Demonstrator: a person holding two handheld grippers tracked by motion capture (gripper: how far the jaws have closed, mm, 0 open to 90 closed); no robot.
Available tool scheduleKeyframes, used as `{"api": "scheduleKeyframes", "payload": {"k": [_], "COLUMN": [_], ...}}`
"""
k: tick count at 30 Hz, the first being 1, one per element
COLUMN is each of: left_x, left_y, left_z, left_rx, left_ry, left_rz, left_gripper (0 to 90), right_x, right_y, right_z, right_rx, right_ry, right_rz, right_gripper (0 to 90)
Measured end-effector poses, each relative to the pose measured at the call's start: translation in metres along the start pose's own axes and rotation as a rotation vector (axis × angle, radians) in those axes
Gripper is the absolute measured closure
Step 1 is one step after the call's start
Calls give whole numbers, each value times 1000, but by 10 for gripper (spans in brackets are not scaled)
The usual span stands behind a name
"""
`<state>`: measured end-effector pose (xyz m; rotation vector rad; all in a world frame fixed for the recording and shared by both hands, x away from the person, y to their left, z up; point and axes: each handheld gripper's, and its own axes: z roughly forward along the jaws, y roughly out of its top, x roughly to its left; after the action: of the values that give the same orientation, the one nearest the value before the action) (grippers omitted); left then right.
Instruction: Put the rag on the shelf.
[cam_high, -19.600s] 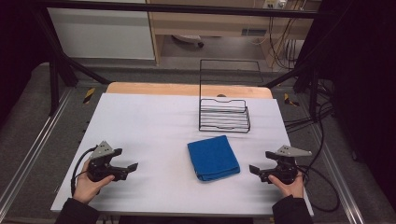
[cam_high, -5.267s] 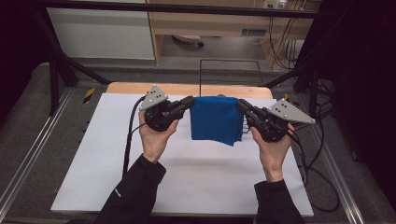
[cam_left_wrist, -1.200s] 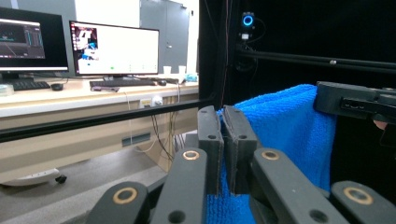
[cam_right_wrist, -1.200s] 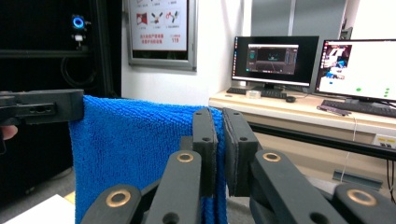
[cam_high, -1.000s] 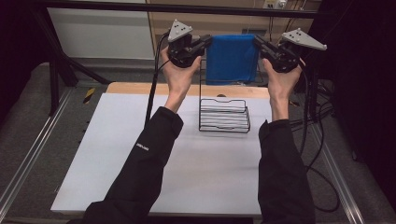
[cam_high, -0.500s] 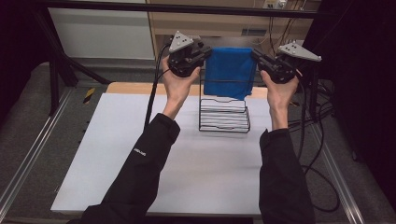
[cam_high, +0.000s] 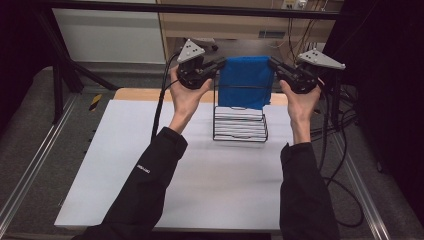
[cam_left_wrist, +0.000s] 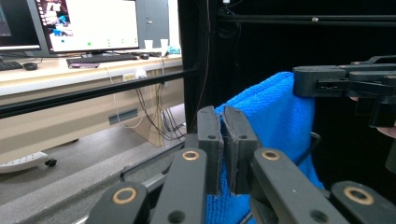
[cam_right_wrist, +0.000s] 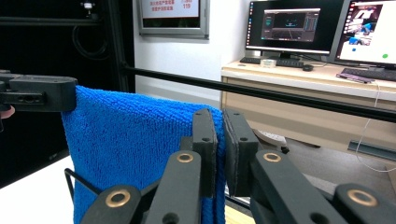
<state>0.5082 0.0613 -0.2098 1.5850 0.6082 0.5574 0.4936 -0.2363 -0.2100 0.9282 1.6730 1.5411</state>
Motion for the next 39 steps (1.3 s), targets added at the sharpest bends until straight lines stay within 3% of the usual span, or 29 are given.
{"api": "scheduleKeyframes", "payload": {"k": [29,39], "left_x": [-12,-15], "left_y": [-4,-8], "left_z": [-7,-16], "left_rx": [46,92], "left_ry": [-34,-62], "left_rz": [45,42], "left_gripper": [859,852], "right_x": [5,10], "right_y": [-10,-14], "right_z": [-21,-28], "right_rx": [30,50], "right_ry": [24,43], "right_rz": [-44,-50], "right_gripper": [846,845]}}
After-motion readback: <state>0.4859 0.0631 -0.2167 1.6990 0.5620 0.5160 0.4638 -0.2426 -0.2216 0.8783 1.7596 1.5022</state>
